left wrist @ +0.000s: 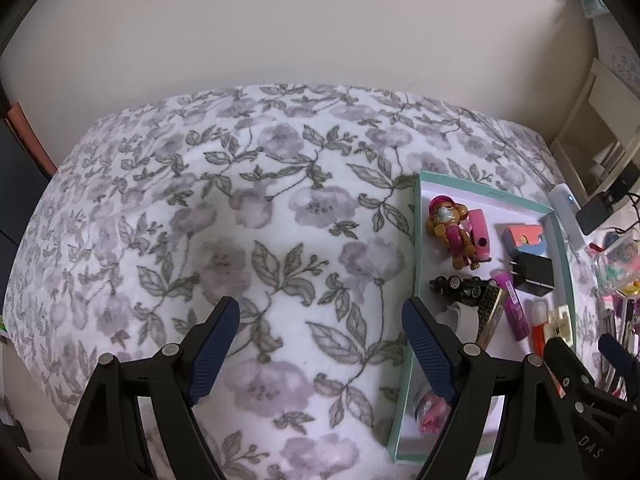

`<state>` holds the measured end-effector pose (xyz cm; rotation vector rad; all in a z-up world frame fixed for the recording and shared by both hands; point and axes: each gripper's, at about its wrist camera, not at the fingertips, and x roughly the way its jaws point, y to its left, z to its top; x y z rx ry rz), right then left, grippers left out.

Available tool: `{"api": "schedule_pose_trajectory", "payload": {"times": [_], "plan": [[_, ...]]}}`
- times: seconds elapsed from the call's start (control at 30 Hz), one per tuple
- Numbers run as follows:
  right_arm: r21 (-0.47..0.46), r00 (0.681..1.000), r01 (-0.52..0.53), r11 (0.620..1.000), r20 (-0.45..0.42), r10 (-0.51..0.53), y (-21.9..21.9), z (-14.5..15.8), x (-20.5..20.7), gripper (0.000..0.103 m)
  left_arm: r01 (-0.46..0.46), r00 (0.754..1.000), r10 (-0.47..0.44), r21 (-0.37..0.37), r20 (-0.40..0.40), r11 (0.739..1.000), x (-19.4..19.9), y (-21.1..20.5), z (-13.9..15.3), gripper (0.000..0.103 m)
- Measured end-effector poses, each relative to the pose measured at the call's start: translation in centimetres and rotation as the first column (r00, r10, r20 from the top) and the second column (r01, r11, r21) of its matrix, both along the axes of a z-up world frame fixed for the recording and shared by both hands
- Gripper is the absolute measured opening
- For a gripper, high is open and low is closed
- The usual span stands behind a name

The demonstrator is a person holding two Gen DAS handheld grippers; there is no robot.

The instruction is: Organize rigid objects

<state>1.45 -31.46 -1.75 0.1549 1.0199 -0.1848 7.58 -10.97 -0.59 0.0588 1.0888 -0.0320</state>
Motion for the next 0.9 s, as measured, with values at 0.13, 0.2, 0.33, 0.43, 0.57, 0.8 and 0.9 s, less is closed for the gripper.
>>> {"api": "schedule_pose_trajectory", "payload": {"times": [0.13,0.2,0.33,0.43,0.57,0.8,0.9], "plan": [[0.022,0.999,-0.013,1.000,0.040,0.012,1.2,1.3,-1.1,0.103,0.008,0.999,-0.009,0.028,0.033,1.000,-1.7,0.8,1.2,0.084],[0.033,0.998,-0.017,0.999,0.060,0.015,1.8,1.8,-1.6,0.103,0.010,0.998,-0.013,0.046,0.054,0.999,-2.6,1.3,1.9,0.084],[0.032,0.994,-0.044,0.999,0.100,0.040,3.2,3.1,-2.9,0.103,0.011,0.996,-0.016,0.064,0.083,0.998,-4.4,2.2,2.7,0.084],[0.009,0.992,-0.055,0.998,0.117,0.054,4.0,3.6,-3.8,0.103,0.006,0.996,-0.012,0.070,0.084,0.997,-5.3,2.8,2.9,0.084],[-0.001,0.990,-0.065,0.998,0.125,0.064,4.6,3.9,-4.9,0.103,0.003,0.997,-0.007,0.055,0.077,0.999,-6.3,3.4,3.0,0.084],[-0.014,0.990,-0.064,0.998,0.127,0.065,5.2,4.0,-6.6,0.103,0.006,0.999,-0.008,0.050,0.042,0.999,-7.7,4.2,2.3,0.084],[-0.010,0.989,-0.062,0.998,0.137,0.062,5.2,4.1,-7.2,0.103,-0.005,0.999,0.004,0.044,0.040,0.999,-8.2,4.7,2.2,0.084]]}}
